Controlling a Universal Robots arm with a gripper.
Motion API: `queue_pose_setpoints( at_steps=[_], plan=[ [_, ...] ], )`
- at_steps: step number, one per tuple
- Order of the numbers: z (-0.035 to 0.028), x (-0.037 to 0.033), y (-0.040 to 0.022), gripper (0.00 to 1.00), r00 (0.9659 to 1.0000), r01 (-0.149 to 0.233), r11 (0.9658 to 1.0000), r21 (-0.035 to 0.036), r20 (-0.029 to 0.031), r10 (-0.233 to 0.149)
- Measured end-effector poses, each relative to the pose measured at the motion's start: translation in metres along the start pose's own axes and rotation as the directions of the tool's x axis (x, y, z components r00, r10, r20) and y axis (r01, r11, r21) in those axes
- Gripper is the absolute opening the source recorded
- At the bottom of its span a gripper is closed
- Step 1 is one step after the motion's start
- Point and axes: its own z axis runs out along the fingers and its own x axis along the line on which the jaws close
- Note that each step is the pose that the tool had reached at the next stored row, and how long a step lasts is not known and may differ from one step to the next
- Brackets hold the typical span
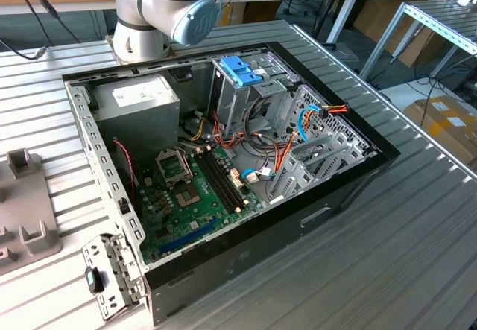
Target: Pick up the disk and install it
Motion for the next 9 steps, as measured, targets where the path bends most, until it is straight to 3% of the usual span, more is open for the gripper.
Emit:
queue_pose_setpoints(
  at_steps=[9],
  plan=[
    [-0.0086, -0.0002, 0.0004, 0.37, 1.0, 0.0, 1.0, -0.0001, -0.0001, 0.0]
  ],
)
